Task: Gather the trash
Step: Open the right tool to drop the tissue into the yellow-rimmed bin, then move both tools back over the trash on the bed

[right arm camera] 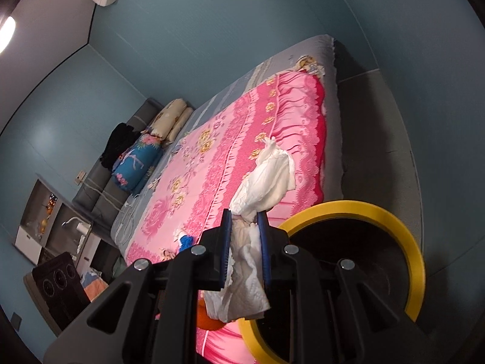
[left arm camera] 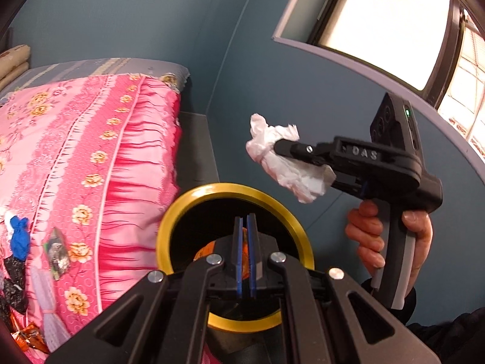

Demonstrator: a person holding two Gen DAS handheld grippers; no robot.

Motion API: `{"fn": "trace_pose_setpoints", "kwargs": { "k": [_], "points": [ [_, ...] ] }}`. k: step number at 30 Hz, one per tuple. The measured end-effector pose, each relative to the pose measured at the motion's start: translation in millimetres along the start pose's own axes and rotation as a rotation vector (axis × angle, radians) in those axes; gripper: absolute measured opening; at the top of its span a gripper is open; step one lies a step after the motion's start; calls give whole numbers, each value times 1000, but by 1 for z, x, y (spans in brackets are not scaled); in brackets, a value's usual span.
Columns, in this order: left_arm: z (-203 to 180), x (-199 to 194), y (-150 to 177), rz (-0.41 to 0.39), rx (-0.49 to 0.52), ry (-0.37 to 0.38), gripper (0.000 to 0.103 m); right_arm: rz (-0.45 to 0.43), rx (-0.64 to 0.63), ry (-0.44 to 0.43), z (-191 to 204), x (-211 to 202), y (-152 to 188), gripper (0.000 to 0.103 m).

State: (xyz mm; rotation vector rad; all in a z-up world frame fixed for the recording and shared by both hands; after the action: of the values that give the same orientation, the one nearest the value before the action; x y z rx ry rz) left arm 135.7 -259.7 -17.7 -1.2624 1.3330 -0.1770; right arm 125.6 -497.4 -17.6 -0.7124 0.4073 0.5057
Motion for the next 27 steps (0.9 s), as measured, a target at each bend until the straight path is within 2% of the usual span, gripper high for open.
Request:
{"fn": "trace_pose_setpoints", "kwargs": {
  "k": [4,6,7,8,9,10,12,18,24,27],
  "points": [
    [-7,8,3,12,12,28,3,-20,8,20,-6,-4,-3,18],
    [-11,6,4,-1,23,23,7,-35,15,30,-8,-7,-4,27],
    [-12,5,5,-4,31,21,18,-42,24,32,-10,-9,-5,31],
    [-12,3,6,-12,37,13,37,-48,32,31,-12,-10,-5,39],
    [-12,-1,7,-24,36,-3,46,-56,39,32,-14,-11,-6,44],
    [-10,-4,8,-35,26,-12,55,-65,44,40,-16,-13,-7,45],
    [-6,-9,9,-37,15,-11,57,-87,49,64,-19,-16,-9,45],
    [18,-33,15,-63,-26,-78,71,-122,28,63,-16,-24,-9,51],
    [46,-65,21,-104,-60,-176,85,-86,-51,12,8,-16,0,57],
    [61,-83,26,-122,-78,-227,88,-57,-110,-16,26,-6,8,59]
  ]
}}
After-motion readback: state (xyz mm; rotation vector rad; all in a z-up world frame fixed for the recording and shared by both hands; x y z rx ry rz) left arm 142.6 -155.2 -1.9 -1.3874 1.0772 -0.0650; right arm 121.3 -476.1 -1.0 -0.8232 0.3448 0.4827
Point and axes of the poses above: each gripper's, at about its wrist camera, not at the fingertips, and x roughly the way its jaws point, z to its left, y to its underside, the point moved 2 cm from there along x, roughly the way its jaws point, and after that the axes turned 6 degrees about x, right-handed, at the moved point
